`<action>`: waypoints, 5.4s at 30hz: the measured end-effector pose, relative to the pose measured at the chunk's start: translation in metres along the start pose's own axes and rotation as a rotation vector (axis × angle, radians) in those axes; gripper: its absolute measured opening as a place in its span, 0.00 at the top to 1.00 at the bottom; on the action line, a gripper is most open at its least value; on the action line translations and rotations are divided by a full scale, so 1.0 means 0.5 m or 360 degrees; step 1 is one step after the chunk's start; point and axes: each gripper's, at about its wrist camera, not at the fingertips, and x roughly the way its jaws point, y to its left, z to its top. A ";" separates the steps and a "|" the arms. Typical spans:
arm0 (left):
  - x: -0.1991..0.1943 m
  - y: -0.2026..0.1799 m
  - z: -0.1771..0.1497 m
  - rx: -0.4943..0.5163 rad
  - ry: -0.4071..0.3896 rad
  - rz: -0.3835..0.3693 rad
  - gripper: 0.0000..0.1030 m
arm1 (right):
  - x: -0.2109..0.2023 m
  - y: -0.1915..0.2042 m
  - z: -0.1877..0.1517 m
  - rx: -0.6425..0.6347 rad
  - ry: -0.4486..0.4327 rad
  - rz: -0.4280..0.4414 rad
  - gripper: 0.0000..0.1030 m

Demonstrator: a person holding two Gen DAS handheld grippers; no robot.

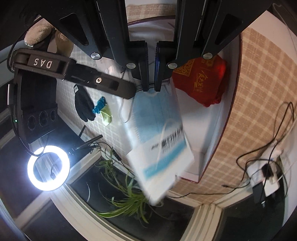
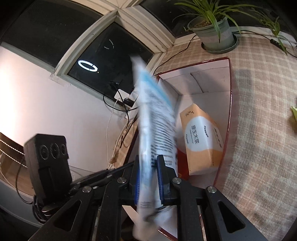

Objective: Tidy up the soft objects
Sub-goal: 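Open both grippers to drop the mask bag into the box, then move both grippers back toward the blue funnel and green cloth, then close the right gripper on the rim of the blue funnel, then grasp the green cloth with the left gripper while the right gripper holds the funnel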

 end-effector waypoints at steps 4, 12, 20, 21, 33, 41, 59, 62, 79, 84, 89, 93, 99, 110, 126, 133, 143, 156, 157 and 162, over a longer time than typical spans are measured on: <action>0.006 0.000 0.003 -0.0008 0.0010 -0.0015 0.98 | 0.003 -0.010 -0.006 0.0012 0.0024 -0.0004 0.83; 0.004 0.006 -0.001 -0.0016 0.0012 0.0038 0.92 | -0.033 0.047 -0.012 -0.0214 -0.0058 -0.0100 0.64; -0.012 0.015 -0.009 -0.0039 -0.0024 0.0080 0.87 | -0.082 0.062 -0.024 -0.0319 -0.0149 -0.0191 0.60; -0.014 0.014 -0.011 -0.0042 -0.0026 0.0083 0.87 | -0.090 0.061 -0.027 -0.0327 -0.0161 -0.0199 0.59; -0.048 -0.079 -0.023 0.0030 -0.0138 0.0073 0.78 | -0.262 -0.063 -0.076 -0.0206 -0.0337 -0.0281 0.52; -0.009 -0.184 -0.050 0.0073 -0.0116 0.0024 0.78 | -0.419 -0.220 -0.119 -0.0065 -0.0441 -0.0411 0.51; 0.181 -0.354 -0.100 0.0107 -0.0048 0.0105 0.61 | -0.461 -0.372 -0.057 -0.0279 -0.0317 -0.0665 0.39; 0.210 -0.355 -0.100 0.0083 -0.0043 0.0151 0.61 | -0.408 -0.376 -0.033 -0.0339 -0.0236 -0.0700 0.39; 0.257 -0.350 -0.081 -0.0145 -0.0078 0.0171 0.61 | -0.183 -0.468 0.094 -0.0466 0.0060 -0.0788 0.58; 0.255 -0.367 -0.081 -0.0149 -0.0087 0.0199 0.61 | -0.173 -0.491 0.106 -0.0482 0.0090 -0.0762 0.64; 0.301 -0.383 -0.085 -0.0150 -0.0037 0.0209 0.61 | -0.195 -0.506 0.108 -0.0521 0.0117 -0.0751 0.65; 0.342 -0.382 -0.079 -0.0169 -0.0039 0.0238 0.61 | -0.218 -0.526 0.107 -0.0499 0.0119 -0.0728 0.65; 0.413 -0.355 -0.047 -0.0238 -0.0050 0.0277 0.61 | -0.225 -0.528 0.096 -0.0549 0.0171 -0.0683 0.65; 0.512 -0.341 0.014 -0.0212 -0.0008 0.0276 0.61 | -0.226 -0.527 0.089 -0.0553 0.0141 -0.0665 0.65; 0.567 -0.348 0.039 -0.0033 0.0017 0.0290 0.63 | -0.227 -0.525 0.083 -0.0546 0.0114 -0.0659 0.65; 0.539 -0.323 0.009 -0.0071 0.0014 0.0307 0.64 | -0.227 -0.527 0.084 -0.0519 0.0105 -0.0647 0.65; 0.573 -0.358 0.029 -0.0013 0.0068 0.0250 0.89 | -0.230 -0.531 0.083 -0.0490 0.0096 -0.0641 0.65; 0.604 -0.372 0.063 0.0045 0.0052 0.0238 0.84 | -0.231 -0.534 0.083 -0.0464 0.0085 -0.0618 0.65; 0.606 -0.375 0.066 0.0065 0.0052 0.0240 0.84 | -0.231 -0.535 0.083 -0.0463 0.0085 -0.0616 0.65; 0.618 -0.381 0.073 0.0105 0.0068 0.0272 0.92 | -0.232 -0.535 0.084 -0.0457 0.0079 -0.0616 0.65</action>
